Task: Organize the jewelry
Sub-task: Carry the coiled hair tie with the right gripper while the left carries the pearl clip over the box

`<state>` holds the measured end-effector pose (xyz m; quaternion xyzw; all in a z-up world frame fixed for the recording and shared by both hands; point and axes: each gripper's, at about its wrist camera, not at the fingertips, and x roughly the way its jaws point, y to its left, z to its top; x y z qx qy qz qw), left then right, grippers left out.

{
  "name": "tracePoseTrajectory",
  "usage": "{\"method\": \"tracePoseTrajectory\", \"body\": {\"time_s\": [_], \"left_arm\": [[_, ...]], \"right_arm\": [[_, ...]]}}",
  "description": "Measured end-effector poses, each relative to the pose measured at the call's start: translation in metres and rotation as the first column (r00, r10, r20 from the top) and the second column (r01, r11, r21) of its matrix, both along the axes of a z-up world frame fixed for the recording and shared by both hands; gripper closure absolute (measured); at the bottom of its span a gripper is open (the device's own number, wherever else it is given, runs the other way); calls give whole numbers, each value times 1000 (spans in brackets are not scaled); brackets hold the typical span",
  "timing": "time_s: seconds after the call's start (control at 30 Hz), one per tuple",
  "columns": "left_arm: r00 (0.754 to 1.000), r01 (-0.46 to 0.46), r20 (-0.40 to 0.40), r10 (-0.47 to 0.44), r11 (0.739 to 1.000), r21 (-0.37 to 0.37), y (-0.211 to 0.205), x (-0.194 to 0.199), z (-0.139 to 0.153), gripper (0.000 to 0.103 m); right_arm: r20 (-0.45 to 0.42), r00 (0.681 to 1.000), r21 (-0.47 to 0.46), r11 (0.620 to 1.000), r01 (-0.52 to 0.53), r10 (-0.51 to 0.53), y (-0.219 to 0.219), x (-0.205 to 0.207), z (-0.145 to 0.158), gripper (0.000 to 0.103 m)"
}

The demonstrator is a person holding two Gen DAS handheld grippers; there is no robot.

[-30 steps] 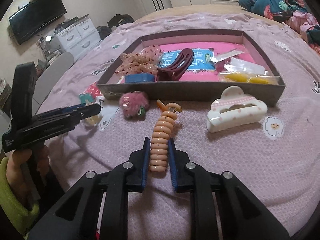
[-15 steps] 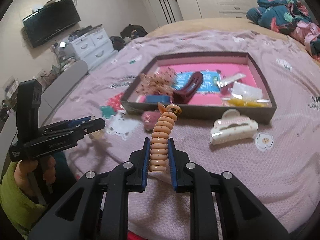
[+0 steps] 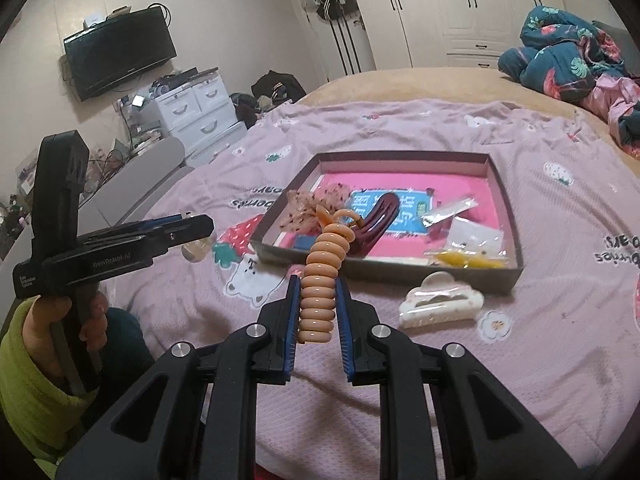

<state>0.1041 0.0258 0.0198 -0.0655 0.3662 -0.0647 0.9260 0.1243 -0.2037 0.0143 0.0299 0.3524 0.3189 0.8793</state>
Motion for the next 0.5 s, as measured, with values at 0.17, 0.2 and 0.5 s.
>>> {"method": "tracePoseTrajectory", "body": {"time_s": [0.17,0.2,0.5], "left_arm": [[999,28,23,-28,1000,4,-13,10,11,67],[999,32,27,-32,999,5,-15,11,13,67],[996,75,58,-75,997,0,-38,33,29,67]], "right_arm": [[26,999,6,1000,26,-26,-12,4,10,86],[30,999,7,1000,29,-30,-13,5,11,86],[81,994,12,997,78,-78,-31,14,31,86]]}}
